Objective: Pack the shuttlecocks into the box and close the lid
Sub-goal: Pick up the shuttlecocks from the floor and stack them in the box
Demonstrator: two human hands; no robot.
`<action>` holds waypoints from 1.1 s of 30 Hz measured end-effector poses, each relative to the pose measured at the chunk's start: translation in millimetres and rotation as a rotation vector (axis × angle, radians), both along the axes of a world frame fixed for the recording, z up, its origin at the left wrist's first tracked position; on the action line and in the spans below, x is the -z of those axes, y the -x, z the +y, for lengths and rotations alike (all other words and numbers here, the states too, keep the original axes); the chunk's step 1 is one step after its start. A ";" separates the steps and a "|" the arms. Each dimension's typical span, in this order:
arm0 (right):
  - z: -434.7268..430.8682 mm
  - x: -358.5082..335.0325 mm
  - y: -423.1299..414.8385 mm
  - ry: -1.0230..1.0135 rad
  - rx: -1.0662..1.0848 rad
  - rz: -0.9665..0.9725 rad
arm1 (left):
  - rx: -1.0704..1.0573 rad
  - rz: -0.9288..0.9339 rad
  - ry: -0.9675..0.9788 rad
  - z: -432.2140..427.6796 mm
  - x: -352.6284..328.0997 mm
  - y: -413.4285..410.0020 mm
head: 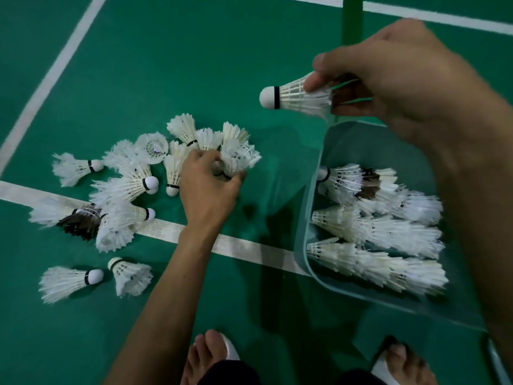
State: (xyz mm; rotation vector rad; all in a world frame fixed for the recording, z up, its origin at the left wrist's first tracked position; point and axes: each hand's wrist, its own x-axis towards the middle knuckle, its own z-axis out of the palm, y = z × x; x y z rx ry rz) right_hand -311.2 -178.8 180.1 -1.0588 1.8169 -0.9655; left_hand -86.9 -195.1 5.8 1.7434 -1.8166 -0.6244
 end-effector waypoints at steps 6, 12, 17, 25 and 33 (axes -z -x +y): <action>49.5 -13.0 31.2 0.025 0.182 -0.202 | 0.051 -0.094 -0.176 23.3 5.1 21.8; 110.1 -7.9 75.1 0.045 0.334 -0.336 | -0.166 0.075 -0.041 46.5 -44.0 55.4; 162.3 22.0 109.8 -0.032 0.510 -0.110 | -0.266 0.275 0.139 50.5 -108.1 83.0; 166.0 59.1 123.5 -0.220 0.409 0.046 | 0.029 0.625 0.094 83.6 -141.1 139.9; 136.8 94.1 119.3 -0.280 0.311 -0.043 | 0.079 0.791 -0.714 112.6 -119.6 170.8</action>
